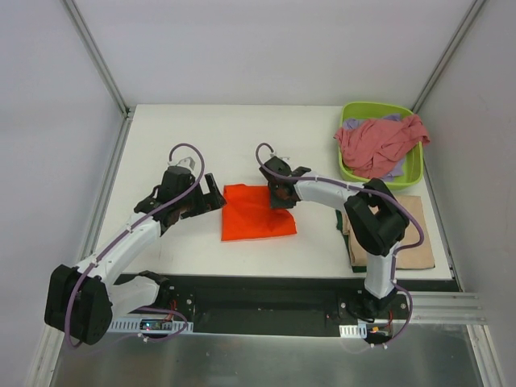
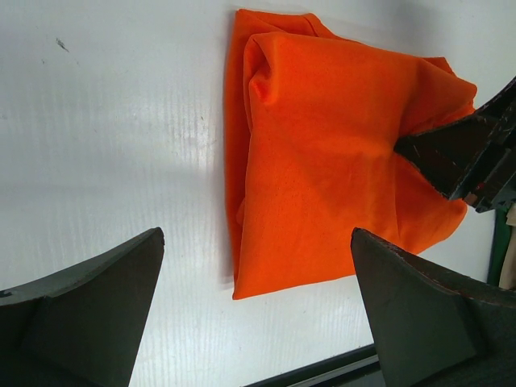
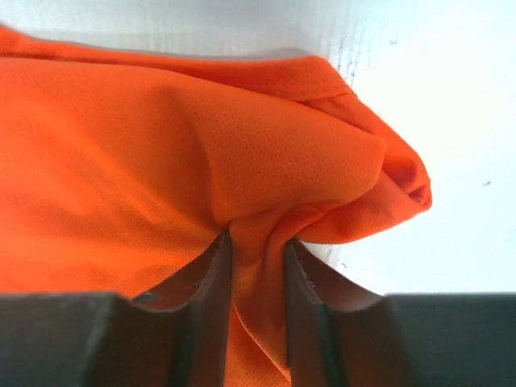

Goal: Fold and stack the t-shirts
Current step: Put the neatly folded tshirt into the corner of the board with the right arm

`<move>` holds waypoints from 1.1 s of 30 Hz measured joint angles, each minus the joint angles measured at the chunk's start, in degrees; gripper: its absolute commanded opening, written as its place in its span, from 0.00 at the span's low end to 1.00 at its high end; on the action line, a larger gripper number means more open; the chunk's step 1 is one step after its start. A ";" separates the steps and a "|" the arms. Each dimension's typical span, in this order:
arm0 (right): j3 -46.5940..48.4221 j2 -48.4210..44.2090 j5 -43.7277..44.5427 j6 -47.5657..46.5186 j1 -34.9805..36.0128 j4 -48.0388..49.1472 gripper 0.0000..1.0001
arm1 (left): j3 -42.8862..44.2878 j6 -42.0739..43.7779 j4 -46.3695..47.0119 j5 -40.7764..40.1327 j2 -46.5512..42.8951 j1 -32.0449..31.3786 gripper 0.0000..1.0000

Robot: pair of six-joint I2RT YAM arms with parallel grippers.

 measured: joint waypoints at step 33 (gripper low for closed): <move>-8.52 -26.45 35.23 -17.40 0.13 -34.86 0.00 | -3.15 1.55 -4.15 -10.56 -12.31 0.00 0.99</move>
